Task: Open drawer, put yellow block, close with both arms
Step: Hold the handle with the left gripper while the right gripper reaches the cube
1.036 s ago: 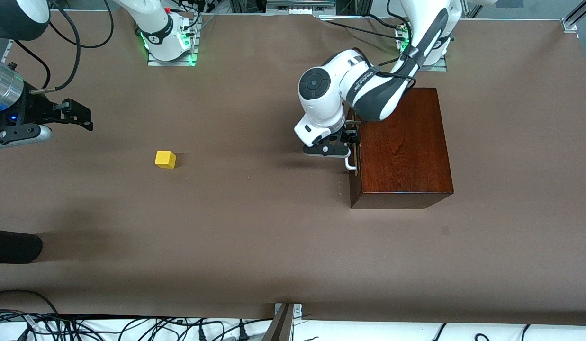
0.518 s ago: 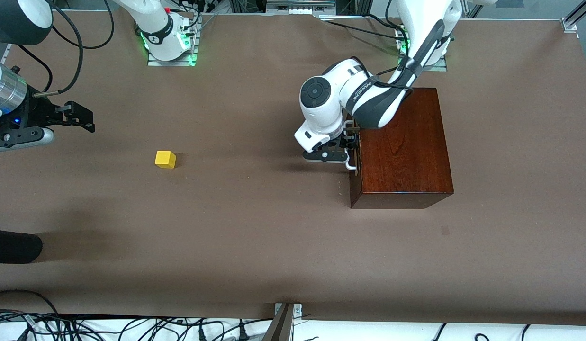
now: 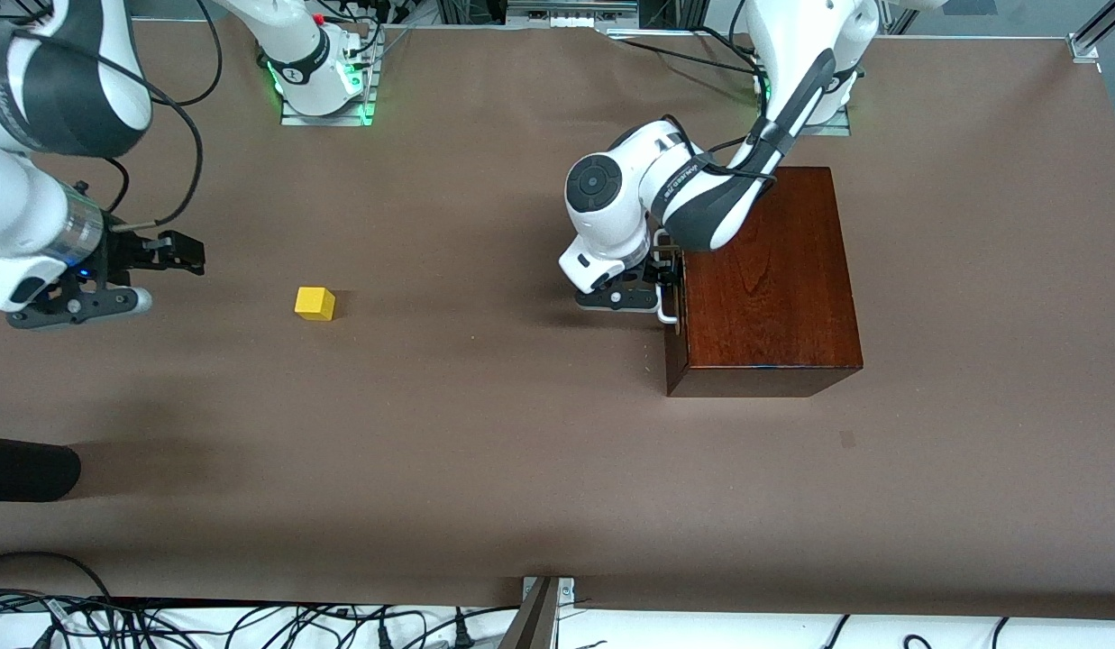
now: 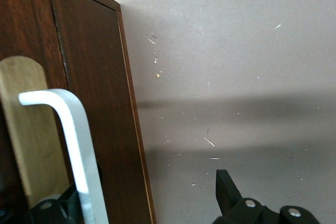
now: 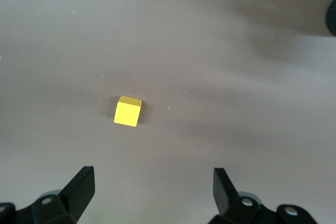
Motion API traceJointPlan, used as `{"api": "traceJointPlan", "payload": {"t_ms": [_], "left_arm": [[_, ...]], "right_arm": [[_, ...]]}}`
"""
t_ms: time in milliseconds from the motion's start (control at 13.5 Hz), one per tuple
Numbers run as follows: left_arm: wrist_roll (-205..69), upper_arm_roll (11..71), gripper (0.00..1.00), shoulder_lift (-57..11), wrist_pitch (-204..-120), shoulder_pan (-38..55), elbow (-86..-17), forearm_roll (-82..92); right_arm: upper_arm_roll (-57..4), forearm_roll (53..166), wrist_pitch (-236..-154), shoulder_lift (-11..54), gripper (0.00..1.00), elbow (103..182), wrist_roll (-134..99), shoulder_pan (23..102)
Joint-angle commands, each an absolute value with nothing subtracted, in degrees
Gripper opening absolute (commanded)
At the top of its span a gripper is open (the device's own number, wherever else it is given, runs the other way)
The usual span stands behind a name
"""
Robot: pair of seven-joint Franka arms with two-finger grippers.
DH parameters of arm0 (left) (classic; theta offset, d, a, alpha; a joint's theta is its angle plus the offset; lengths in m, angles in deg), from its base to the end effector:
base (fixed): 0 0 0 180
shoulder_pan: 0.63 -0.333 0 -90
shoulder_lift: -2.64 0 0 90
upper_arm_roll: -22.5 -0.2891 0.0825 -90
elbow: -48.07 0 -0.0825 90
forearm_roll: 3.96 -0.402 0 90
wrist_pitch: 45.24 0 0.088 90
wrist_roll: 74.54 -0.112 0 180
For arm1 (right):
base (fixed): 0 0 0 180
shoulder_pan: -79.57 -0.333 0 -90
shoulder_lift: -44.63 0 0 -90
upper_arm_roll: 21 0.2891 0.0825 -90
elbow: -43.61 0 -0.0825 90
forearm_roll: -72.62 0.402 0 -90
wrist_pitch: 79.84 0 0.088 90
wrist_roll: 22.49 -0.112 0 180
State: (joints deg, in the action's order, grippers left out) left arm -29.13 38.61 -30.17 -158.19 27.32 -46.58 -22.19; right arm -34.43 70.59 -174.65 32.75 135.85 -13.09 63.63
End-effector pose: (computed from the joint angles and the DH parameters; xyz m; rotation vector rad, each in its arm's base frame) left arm 0.4953 -0.4307 0.2342 -2.8921 0.1577 0.1048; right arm 0.6174 0.0324 0.4596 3.0405 0.3277 -0.2477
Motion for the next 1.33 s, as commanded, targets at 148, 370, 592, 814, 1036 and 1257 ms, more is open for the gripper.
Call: {"api": "traceJointPlan", "payload": {"t_ms": [148,370,592,814,1036,1257], "left_arm": [[-27.7,39.1,1.00,-31.7,-164.3,28.4,-46.5,-24.0],[-27.5,39.2,1.00,-32.6,-167.7,28.5,-46.2,-23.7],[-25.5,39.3,1.00,-33.9,-170.3,28.5,-45.4,-23.0],[-21.6,39.5,1.00,-34.6,-170.4,29.0,-43.3,-22.6],[-21.0,39.5,1.00,-35.4,-169.8,29.2,-40.4,-21.6],[-20.7,39.5,1.00,-35.9,-169.8,29.3,-40.0,-21.5]], "right_arm": [[-34.1,73.2,-174.1,32.2,1.00,136.8,-15.1,63.3],[-34.1,76.7,-180.1,32.6,1.00,143.3,-17.1,63.3],[-34.0,76.8,-190.3,32.8,1.00,152.7,-19.1,63.3],[-32.4,78.2,-202.8,33.1,1.00,162.5,-21.2,63.2],[-30.1,78.2,-214.0,33.6,1.00,170.8,-25.1,63.2],[-29.5,78.2,-221.2,33.1,1.00,175.2,-25.5,63.1]]}}
